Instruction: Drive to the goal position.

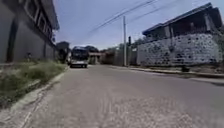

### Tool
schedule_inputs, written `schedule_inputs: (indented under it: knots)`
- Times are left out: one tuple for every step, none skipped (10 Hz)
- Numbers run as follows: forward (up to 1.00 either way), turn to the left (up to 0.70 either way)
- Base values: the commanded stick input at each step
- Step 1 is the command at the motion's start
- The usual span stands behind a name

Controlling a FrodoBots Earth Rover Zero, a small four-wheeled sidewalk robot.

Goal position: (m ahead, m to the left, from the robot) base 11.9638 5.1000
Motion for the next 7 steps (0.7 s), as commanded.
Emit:
schedule_inputs:
  knots:
    - [1.0,0.0]
    - [1.0,0.0]
    - [1.0,0.0]
    - [1.0,0.0]
    - [1.0,0.0]
    - [1.0,0.0]
    - [1.0,0.0]
